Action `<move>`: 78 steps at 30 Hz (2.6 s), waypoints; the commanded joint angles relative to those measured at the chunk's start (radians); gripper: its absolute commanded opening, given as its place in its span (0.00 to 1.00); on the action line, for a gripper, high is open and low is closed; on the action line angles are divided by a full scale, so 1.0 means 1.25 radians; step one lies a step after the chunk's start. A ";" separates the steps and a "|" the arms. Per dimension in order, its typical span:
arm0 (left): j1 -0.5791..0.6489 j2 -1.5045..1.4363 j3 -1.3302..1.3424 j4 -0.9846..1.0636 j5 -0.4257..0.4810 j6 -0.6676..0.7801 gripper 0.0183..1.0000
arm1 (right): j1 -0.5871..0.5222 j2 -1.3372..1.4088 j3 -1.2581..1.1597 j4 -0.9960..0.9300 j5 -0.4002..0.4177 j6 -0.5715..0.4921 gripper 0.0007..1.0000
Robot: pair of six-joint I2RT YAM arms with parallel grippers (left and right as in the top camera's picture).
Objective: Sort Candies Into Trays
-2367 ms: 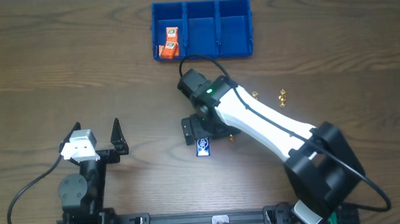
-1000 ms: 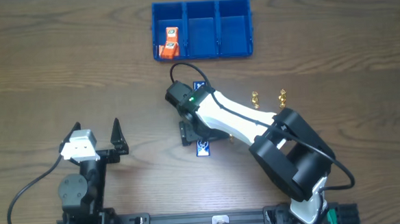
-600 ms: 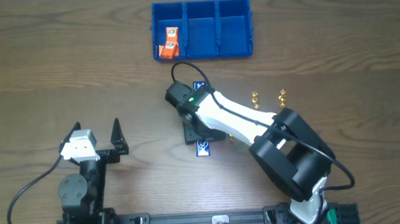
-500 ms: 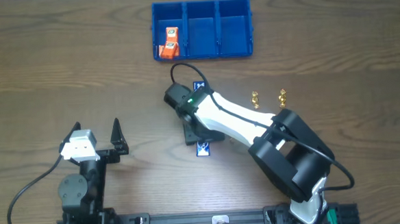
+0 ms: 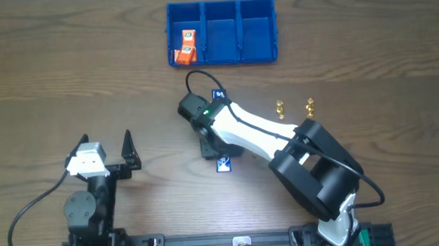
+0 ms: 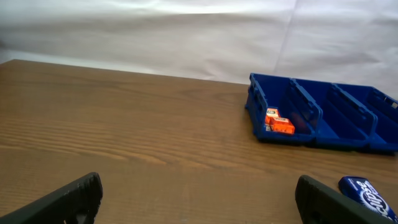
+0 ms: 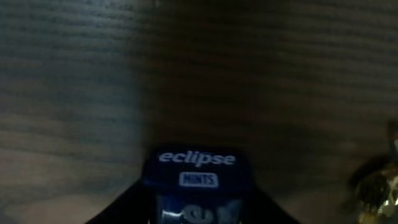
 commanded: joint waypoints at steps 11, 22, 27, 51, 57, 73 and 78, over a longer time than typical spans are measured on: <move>0.002 -0.006 -0.012 -0.035 0.008 0.003 1.00 | -0.004 -0.054 0.061 -0.021 0.088 -0.021 0.34; 0.002 -0.006 -0.012 -0.035 0.008 0.003 1.00 | -0.170 -0.097 0.360 0.007 0.295 -0.215 0.18; 0.002 -0.006 -0.012 -0.035 0.008 0.003 1.00 | -0.225 -0.082 0.367 0.221 0.327 -0.318 0.19; 0.002 -0.006 -0.012 -0.035 0.008 0.003 1.00 | -0.235 0.141 0.367 0.532 0.381 -0.412 0.19; 0.002 -0.006 -0.012 -0.035 0.008 0.003 1.00 | -0.233 0.145 0.366 0.544 0.381 -0.409 0.19; 0.002 -0.006 -0.012 -0.035 0.008 0.003 1.00 | -0.233 0.145 0.366 0.565 0.381 -0.409 0.63; 0.002 -0.006 -0.012 -0.035 0.008 0.003 1.00 | -0.233 0.142 0.367 0.564 0.381 -0.409 0.95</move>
